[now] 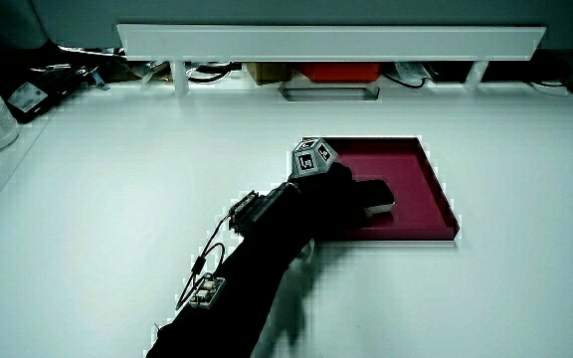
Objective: Pick eraser
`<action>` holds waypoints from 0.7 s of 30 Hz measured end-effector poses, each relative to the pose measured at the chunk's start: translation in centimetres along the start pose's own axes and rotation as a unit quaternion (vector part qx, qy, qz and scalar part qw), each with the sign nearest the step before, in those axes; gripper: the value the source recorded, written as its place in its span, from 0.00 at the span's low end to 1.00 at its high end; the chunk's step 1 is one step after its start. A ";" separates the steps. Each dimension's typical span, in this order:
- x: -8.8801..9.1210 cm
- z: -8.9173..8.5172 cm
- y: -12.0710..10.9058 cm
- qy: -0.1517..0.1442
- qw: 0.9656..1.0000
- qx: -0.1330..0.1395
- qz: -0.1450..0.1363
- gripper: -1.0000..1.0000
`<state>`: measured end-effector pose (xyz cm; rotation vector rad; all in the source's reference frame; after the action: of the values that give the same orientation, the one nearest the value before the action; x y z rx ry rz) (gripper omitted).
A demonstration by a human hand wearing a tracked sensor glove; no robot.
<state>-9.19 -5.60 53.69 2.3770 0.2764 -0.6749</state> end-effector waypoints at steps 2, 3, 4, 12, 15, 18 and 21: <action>0.1 0.1 -0.1 0.003 1.000 0.005 -0.002 0.82; 0.0 0.1 -0.1 0.000 1.000 0.006 -0.001 0.85; 0.1 0.1 -0.2 -0.003 1.000 0.005 -0.002 0.88; 0.3 0.4 -0.6 -0.004 1.000 0.015 -0.011 1.00; 0.6 0.8 -0.8 -0.001 1.000 0.017 -0.022 1.00; 1.1 1.6 -1.3 0.000 1.000 0.017 -0.023 1.00; 1.8 2.8 -2.0 0.001 0.999 0.021 -0.030 1.00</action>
<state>-9.47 -5.78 49.77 2.4171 0.3380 -0.7119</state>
